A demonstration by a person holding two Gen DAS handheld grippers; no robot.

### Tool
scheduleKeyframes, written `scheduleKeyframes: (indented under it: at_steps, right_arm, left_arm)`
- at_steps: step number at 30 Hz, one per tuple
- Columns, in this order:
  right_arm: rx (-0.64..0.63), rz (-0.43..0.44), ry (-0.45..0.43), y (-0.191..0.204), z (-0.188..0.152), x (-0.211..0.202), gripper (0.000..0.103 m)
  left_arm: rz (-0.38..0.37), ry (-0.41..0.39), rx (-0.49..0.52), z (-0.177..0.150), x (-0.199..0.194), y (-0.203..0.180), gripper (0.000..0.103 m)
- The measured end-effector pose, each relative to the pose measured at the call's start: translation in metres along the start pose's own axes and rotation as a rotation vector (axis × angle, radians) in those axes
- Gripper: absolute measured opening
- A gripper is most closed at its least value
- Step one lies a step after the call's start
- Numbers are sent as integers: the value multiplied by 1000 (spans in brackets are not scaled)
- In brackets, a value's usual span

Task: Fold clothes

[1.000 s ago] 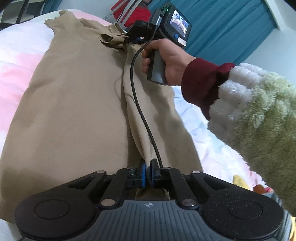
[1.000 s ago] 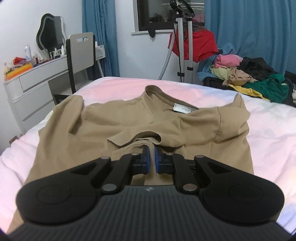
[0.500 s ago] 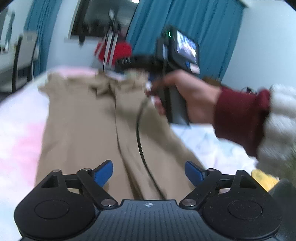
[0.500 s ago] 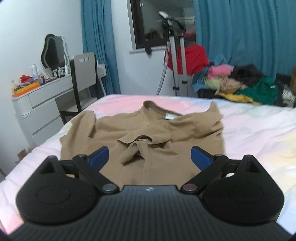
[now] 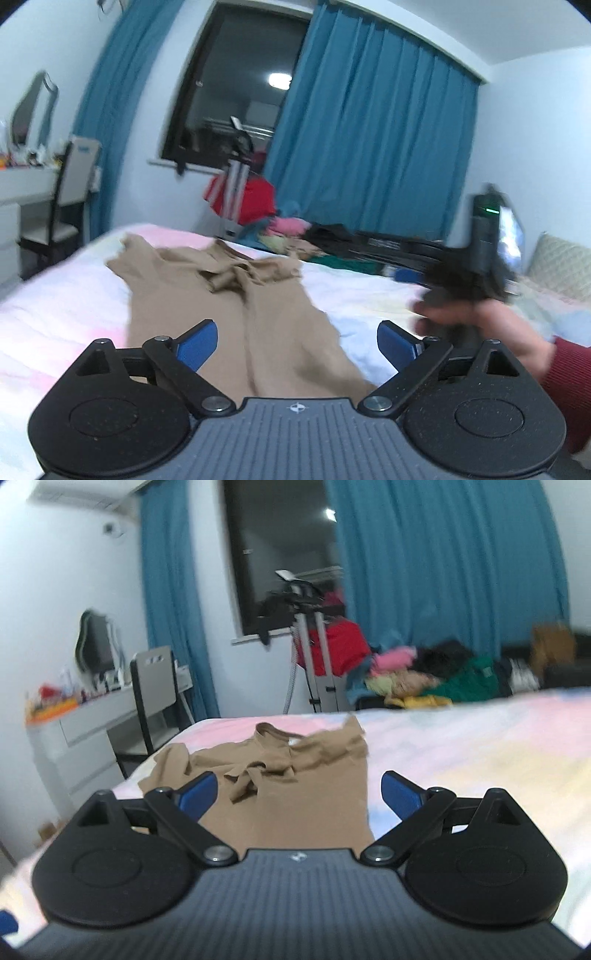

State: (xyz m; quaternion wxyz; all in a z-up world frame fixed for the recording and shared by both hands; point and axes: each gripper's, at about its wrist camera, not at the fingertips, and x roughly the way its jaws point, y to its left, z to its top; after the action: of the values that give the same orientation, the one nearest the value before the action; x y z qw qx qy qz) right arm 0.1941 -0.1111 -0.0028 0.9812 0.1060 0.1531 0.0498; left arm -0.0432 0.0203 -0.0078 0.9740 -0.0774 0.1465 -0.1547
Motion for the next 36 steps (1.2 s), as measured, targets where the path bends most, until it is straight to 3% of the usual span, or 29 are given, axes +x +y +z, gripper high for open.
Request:
scheduleKeyframes:
  at_steps: [11,24,28,34,36]
  right_arm:
    - [13,59,-70,6,-19,-75,97]
    - [15,95,-81,7,-28,-81,97]
    - [41,83,-68,2,-30,-79,97]
    - [49,70,-54,-2,-34,-71,97]
    - [39,67,-44,-1,-36,-65,97]
  left_arm:
    - [129,43,83,-6,17,2,102]
    - [187,139,23,-11,51,22,103]
    - [212,122,-25,17,62,34,103]
    - [242,95,9,77,89,46,103]
    - [238,84,7,84,99,55,103]
